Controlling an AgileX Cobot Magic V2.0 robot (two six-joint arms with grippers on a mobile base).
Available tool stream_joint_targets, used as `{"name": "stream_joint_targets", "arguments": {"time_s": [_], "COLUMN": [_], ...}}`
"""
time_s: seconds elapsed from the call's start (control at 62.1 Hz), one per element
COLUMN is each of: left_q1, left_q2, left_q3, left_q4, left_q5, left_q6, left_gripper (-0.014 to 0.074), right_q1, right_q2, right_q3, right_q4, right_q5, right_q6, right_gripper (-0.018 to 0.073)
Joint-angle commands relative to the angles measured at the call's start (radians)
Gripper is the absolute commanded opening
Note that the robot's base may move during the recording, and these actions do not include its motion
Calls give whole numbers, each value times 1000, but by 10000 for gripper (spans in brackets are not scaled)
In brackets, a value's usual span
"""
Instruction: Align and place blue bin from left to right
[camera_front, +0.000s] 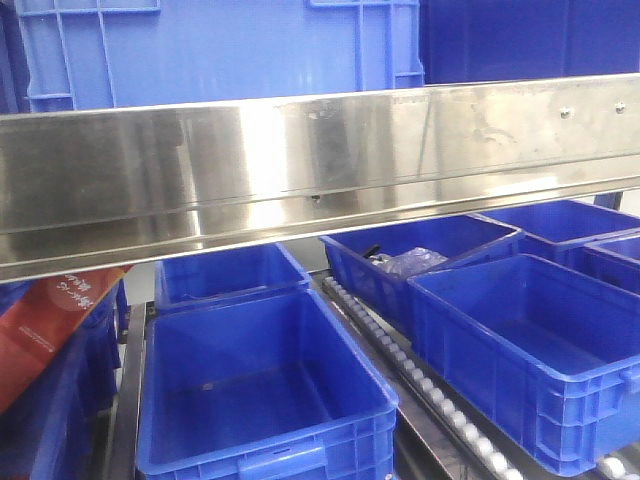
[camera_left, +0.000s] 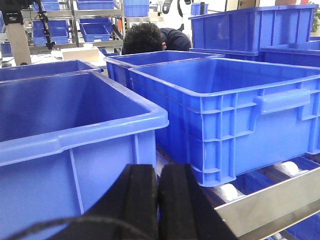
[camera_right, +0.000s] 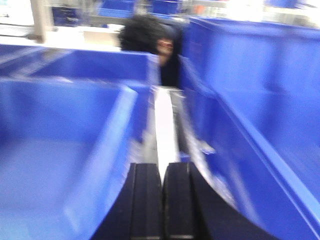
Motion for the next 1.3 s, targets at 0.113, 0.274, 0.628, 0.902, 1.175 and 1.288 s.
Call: {"name": "stream_joint_targets", "arguments": {"time_s": [0.113,0.274,0.628,0.902,1.175,1.288], "left_q1": [1,1,1,1,1,1], "left_q2": [-6,-6,-6,-6,-6,-6], "left_q3": [-1,-1,-1,-1,-1,-1], "left_q4": [2,2,2,2,2,2], "left_q5": [-17,-17,-17,-17,-17,-17], "left_q6": [5,5,5,5,5,5], "left_gripper": [1,1,1,1,1,1], "right_q1": [-124,-189,-225,-225,-225,-225], "right_q2": [-189,-352,-697,-812,-812,-812], "right_q3": [287,520,917,977,977,977], "right_q4": [54,54,54,54,54,54], "right_q5": [-103,-186,-325,-293,-293,-293], "right_q6": [-10,-10,-10,-10,-10,-10], "right_gripper": [-78,-78,-78,-78,-78,-78]}}
